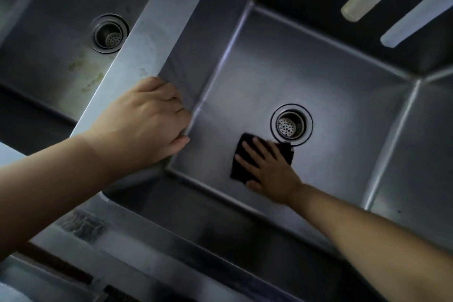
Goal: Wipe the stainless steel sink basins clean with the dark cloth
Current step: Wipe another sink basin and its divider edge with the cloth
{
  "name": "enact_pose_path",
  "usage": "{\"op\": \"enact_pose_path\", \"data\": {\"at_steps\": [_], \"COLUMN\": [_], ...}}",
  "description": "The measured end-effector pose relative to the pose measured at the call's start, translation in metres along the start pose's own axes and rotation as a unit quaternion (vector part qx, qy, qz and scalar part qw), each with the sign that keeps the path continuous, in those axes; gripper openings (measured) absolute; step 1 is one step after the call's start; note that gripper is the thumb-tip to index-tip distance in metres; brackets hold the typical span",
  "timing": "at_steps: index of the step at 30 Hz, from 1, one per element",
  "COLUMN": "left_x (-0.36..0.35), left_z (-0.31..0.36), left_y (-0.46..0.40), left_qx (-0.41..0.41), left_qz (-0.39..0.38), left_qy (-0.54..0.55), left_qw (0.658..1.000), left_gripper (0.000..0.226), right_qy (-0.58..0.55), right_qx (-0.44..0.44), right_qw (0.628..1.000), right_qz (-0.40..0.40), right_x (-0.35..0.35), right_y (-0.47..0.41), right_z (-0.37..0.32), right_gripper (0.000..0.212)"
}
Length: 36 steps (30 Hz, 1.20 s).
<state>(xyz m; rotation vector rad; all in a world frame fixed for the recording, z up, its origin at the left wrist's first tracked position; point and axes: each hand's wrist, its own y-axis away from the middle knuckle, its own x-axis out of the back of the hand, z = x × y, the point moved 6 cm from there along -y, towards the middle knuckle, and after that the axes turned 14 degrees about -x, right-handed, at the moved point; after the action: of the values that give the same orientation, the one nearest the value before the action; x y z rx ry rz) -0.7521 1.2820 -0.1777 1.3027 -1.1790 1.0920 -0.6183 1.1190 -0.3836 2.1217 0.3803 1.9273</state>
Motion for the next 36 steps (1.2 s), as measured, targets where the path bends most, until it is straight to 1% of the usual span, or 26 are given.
{"op": "enact_pose_path", "data": {"at_steps": [4, 7, 10, 12, 14, 19, 21, 24, 27, 31, 34, 36], "left_x": [0.000, -0.002, -0.005, -0.007, -0.009, -0.006, -0.004, -0.004, -0.005, -0.007, -0.006, -0.006], "left_z": [0.005, 0.006, 0.001, 0.000, 0.001, 0.003, 0.003, 0.005, 0.007, 0.007, 0.008, 0.008], "left_y": [-0.002, -0.008, -0.006, -0.005, -0.005, -0.005, -0.005, -0.005, -0.004, -0.001, -0.001, -0.001], "left_qx": [-0.019, -0.033, -0.012, -0.016, -0.022, -0.030, -0.029, -0.031, -0.033, -0.029, -0.028, -0.031], "left_qz": [0.006, 0.011, 0.041, 0.050, 0.051, 0.038, 0.029, 0.012, -0.002, -0.015, -0.016, -0.021], "left_qy": [-0.024, -0.028, -0.005, 0.005, 0.006, -0.005, -0.012, -0.019, -0.025, -0.032, -0.035, -0.038], "left_qw": [1.000, 0.999, 0.999, 0.999, 0.998, 0.999, 0.999, 0.999, 0.999, 0.999, 0.999, 0.999], "left_gripper": [0.031, 0.031, 0.028, 0.027, 0.026, 0.024, 0.024, 0.025, 0.023, 0.022, 0.022, 0.022], "right_qy": [0.054, 0.073, 0.061, 0.041, 0.024, -0.017, -0.025, -0.012, -0.002, 0.005, 0.000, 0.007], "right_qx": [0.029, 0.007, -0.045, -0.094, -0.135, -0.183, -0.186, -0.162, -0.133, -0.089, -0.113, -0.148], "right_qw": [0.997, 0.996, 0.996, 0.994, 0.990, 0.983, 0.982, 0.986, 0.991, 0.996, 0.993, 0.989], "right_qz": [-0.035, -0.046, -0.046, -0.036, -0.032, -0.015, -0.012, -0.019, -0.014, -0.001, -0.009, -0.024], "right_x": [-0.031, -0.037, -0.036, -0.032, -0.026, -0.008, 0.000, 0.008, 0.012, 0.010, 0.005, 0.001], "right_y": [0.083, 0.112, 0.112, 0.101, 0.083, 0.010, -0.030, -0.086, -0.110, -0.080, -0.031, 0.009], "right_z": [0.017, 0.040, 0.055, 0.059, 0.055, 0.021, -0.001, -0.038, -0.056, -0.030, 0.010, 0.039], "right_gripper": [0.066, 0.072, 0.079, 0.081, 0.077, 0.076, 0.078, 0.079, 0.077, 0.074, 0.072, 0.072]}}
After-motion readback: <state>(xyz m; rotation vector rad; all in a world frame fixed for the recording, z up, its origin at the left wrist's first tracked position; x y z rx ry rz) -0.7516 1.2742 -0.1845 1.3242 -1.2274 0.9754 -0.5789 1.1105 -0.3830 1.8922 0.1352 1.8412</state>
